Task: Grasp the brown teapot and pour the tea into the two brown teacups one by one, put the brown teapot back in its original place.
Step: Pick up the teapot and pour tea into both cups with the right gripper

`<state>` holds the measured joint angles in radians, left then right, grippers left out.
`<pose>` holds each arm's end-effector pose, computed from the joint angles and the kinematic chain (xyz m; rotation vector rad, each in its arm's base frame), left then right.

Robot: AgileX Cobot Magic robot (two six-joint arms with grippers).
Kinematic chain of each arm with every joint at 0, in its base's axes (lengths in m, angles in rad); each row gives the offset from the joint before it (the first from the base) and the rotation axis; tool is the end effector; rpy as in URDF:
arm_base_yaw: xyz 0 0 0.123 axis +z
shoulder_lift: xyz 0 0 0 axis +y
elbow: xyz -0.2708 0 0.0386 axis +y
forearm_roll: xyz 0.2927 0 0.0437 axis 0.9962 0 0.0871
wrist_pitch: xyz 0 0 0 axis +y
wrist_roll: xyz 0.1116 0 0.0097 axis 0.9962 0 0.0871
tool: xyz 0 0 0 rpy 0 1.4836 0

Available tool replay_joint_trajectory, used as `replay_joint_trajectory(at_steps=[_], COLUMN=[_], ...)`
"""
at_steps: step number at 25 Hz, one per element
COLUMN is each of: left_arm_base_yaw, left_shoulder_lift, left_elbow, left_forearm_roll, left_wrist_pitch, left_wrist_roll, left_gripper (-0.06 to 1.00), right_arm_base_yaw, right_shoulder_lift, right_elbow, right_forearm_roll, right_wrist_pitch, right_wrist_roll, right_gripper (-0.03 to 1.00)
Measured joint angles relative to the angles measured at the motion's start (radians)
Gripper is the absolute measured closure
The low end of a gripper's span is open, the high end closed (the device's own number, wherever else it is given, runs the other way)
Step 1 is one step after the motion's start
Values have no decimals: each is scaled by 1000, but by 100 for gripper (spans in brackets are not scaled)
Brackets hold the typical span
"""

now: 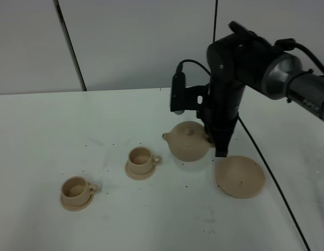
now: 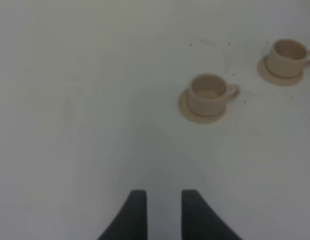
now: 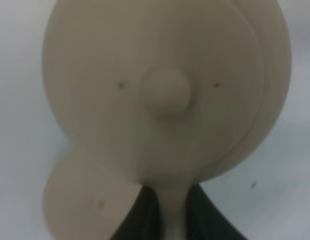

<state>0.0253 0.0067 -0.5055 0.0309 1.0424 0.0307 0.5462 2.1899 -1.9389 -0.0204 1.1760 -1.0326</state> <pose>0.0660 0.0047 0.2924 0.0044 2.0276 0.0722 0.4357 0.2624 0.1817 -2.0789 2.0507 -0.1096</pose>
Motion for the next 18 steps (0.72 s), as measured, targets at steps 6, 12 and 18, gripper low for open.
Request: replay_joint_trajectory(at_steps=[6,12,18], left_arm_base_yaw=[0,0,0], left_shoulder_lift=[0,0,0], left_elbow=[0,0,0], left_forearm_roll=[0,0,0], left_wrist_pitch=[0,0,0], left_wrist_roll=[0,0,0], left_gripper=[70,70,70], right_arm_base_yaw=[26,52,79], right_shoulder_lift=[80,150,170], right_elbow=[-158,-256,-279], right_forearm_roll=[-4,-50,-125], right_wrist_pitch=[45,57,58], right_wrist_roll=[19,49,63], right_gripper=[87,87,87])
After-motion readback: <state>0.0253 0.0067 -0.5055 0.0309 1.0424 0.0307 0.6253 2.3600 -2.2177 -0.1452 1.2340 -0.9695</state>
